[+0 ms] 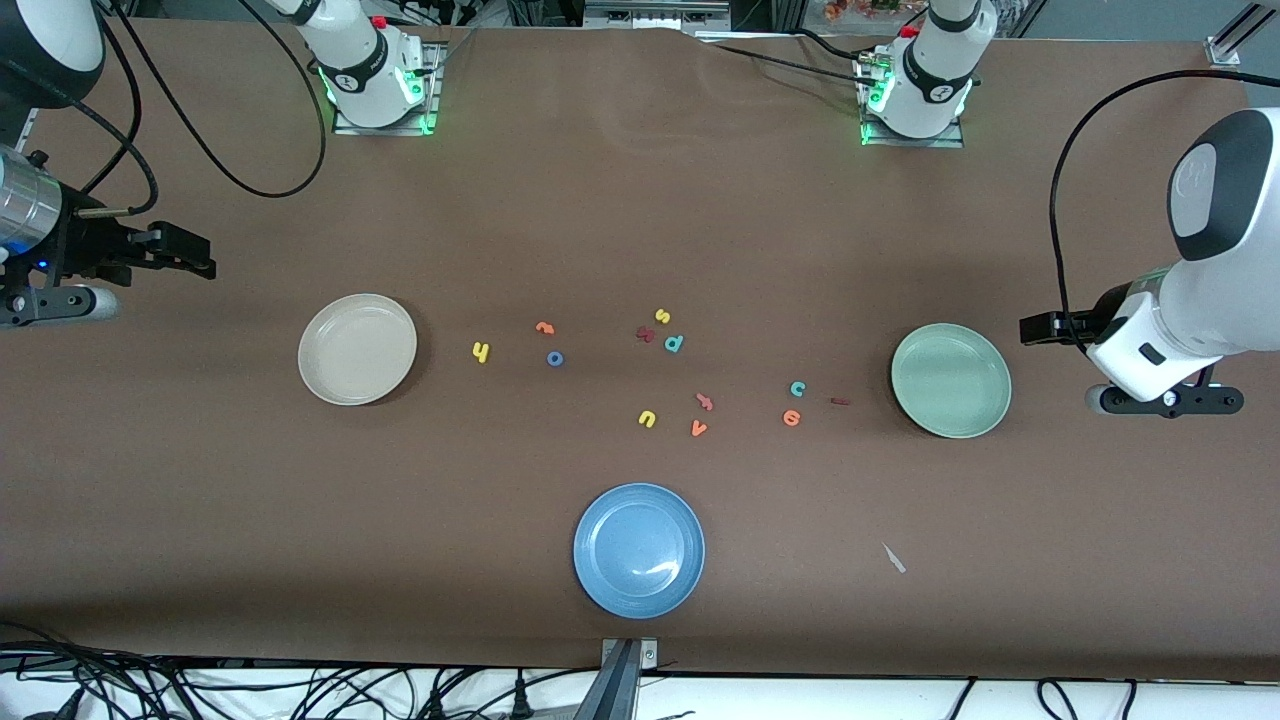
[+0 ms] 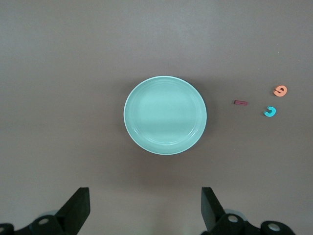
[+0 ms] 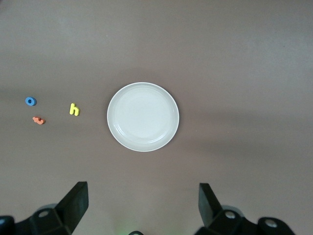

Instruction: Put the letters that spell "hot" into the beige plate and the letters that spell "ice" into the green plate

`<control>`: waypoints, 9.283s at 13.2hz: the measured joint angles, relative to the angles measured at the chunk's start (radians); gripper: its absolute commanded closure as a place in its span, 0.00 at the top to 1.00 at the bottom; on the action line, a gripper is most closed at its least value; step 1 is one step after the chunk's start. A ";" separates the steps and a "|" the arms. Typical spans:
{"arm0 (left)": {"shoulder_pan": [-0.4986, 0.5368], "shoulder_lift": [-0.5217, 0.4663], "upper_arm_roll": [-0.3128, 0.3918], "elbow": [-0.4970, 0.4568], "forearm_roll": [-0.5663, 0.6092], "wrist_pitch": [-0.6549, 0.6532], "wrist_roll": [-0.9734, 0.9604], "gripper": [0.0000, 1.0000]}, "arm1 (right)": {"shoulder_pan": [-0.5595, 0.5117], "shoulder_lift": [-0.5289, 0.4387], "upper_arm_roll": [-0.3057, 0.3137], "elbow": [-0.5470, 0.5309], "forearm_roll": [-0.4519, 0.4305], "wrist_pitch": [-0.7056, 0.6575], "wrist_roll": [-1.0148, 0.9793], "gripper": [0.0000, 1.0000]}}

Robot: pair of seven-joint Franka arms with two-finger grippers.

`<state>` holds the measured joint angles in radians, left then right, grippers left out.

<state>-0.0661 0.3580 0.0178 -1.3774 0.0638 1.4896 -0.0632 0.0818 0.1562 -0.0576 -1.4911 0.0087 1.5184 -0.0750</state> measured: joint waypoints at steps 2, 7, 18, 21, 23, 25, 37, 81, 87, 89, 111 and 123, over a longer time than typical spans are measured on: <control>0.000 0.000 0.000 0.000 0.000 0.000 0.000 1.00 | -0.001 0.001 0.000 0.000 0.000 0.000 0.000 1.00; 0.000 0.000 0.000 0.000 0.000 0.000 0.000 1.00 | -0.001 0.002 -0.001 0.000 0.000 0.001 0.000 1.00; 0.004 -0.012 0.000 0.000 0.000 0.000 0.039 1.00 | -0.003 0.002 -0.001 0.000 0.000 0.002 -0.013 1.00; 0.006 -0.022 0.001 0.000 -0.045 0.000 0.041 1.00 | -0.003 0.002 -0.001 0.000 0.000 0.003 -0.023 1.00; 0.010 -0.023 0.001 -0.001 -0.066 0.000 0.041 1.00 | -0.001 0.002 0.002 0.001 0.000 0.003 -0.025 1.00; 0.011 -0.023 0.001 -0.003 -0.067 0.000 0.042 1.00 | 0.000 0.002 0.004 0.001 0.000 0.003 -0.026 1.00; 0.011 -0.023 0.001 -0.007 -0.067 0.000 0.042 1.00 | -0.002 0.002 0.003 0.001 0.000 0.003 -0.028 1.00; 0.011 -0.023 0.001 -0.010 -0.067 0.000 0.042 1.00 | -0.113 0.030 -0.015 0.000 0.068 -0.001 -0.146 1.00; 0.011 -0.023 0.001 -0.010 -0.067 0.000 0.042 1.00 | -0.113 0.033 -0.004 0.001 0.072 -0.001 -0.133 1.00; 0.011 -0.023 0.001 -0.010 -0.067 0.000 0.042 1.00 | -0.104 0.031 0.001 0.001 0.070 -0.001 -0.108 1.00; 0.011 -0.023 0.001 -0.010 -0.067 0.000 0.042 1.00 | -0.047 0.026 0.004 0.002 -0.011 -0.001 -0.090 1.00; 0.011 -0.023 0.001 -0.010 -0.067 0.000 0.042 1.00 | -0.048 0.026 0.001 0.003 -0.011 -0.001 -0.090 1.00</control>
<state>-0.0548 0.3355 0.0185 -1.3873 -0.0035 1.4896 -0.0217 0.0337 0.1818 -0.0567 -1.4885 -0.0024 1.5176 -0.1655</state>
